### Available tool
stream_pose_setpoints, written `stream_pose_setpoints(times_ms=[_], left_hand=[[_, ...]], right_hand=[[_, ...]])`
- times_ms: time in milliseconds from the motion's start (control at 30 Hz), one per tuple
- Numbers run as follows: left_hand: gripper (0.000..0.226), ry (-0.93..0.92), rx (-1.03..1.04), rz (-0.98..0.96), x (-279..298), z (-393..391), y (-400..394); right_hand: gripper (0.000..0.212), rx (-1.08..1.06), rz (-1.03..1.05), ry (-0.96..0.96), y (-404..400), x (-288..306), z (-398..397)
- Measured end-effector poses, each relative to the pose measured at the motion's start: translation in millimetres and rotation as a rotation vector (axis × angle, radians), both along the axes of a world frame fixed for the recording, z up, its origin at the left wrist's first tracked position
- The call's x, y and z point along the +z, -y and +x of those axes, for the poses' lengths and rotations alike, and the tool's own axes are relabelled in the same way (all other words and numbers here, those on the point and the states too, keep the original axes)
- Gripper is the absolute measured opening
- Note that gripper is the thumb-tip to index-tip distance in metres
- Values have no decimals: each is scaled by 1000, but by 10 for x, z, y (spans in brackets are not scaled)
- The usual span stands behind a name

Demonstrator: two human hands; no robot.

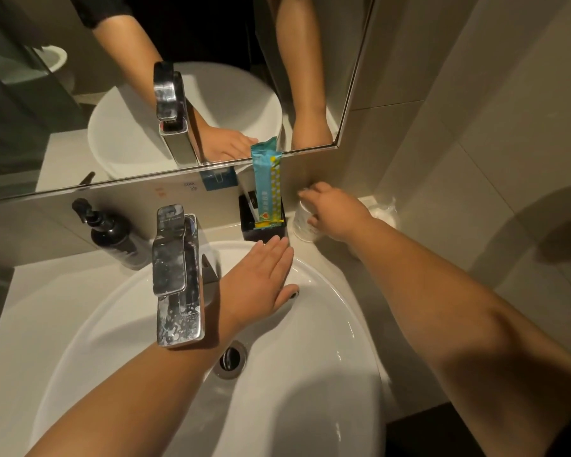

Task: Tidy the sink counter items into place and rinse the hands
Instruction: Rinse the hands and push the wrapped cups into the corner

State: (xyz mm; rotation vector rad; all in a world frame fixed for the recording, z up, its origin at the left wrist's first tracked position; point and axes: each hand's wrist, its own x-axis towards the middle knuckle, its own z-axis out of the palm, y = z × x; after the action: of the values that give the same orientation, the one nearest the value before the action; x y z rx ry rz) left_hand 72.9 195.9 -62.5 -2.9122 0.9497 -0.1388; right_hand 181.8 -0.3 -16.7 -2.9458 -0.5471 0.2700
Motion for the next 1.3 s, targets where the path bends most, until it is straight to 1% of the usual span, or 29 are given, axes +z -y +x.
stream_pose_setpoints(times_ms=[100, 167, 267, 400, 467, 533, 600, 700, 767, 867, 933, 1133, 1300], left_hand=[[66, -12, 9, 9, 9, -2, 4], [66, -28, 10, -3, 15, -4, 5], [67, -58, 13, 12, 45, -10, -2], [68, -86, 20, 19, 125, -27, 13], [68, -102, 15, -9, 144, -38, 20], [69, -113, 16, -25, 147, -43, 17], [69, -116, 23, -27, 144, -47, 14], [69, -128, 28, -26, 125, -45, 21], [69, -125, 31, -32, 114, -42, 21], [69, -121, 39, -40, 113, -40, 17], [69, -121, 40, -34, 105, -39, 18], [67, -82, 48, 0, 72, -33, 18], [68, -67, 49, -22, 24, -21, 17]], right_hand=[[69, -12, 26, -12, 45, 29, -28], [70, -20, 77, 12, 120, 153, -54], [63, -59, 142, 85, 341, 458, -111], [53, -220, 116, 155, 725, 656, -262], [50, -288, 47, 104, 853, 590, -383], [52, -307, 11, 4, 922, 463, -494], [57, -305, -8, -69, 943, 342, -563], [62, -289, -66, -106, 917, 218, -572], [59, -289, -93, -97, 881, 167, -564], [41, -290, -125, -59, 842, 109, -532], [34, -290, -121, -46, 846, 74, -500], [40, -196, -80, -8, 931, 47, -315], [41, -118, -67, 29, 957, 7, -117]])
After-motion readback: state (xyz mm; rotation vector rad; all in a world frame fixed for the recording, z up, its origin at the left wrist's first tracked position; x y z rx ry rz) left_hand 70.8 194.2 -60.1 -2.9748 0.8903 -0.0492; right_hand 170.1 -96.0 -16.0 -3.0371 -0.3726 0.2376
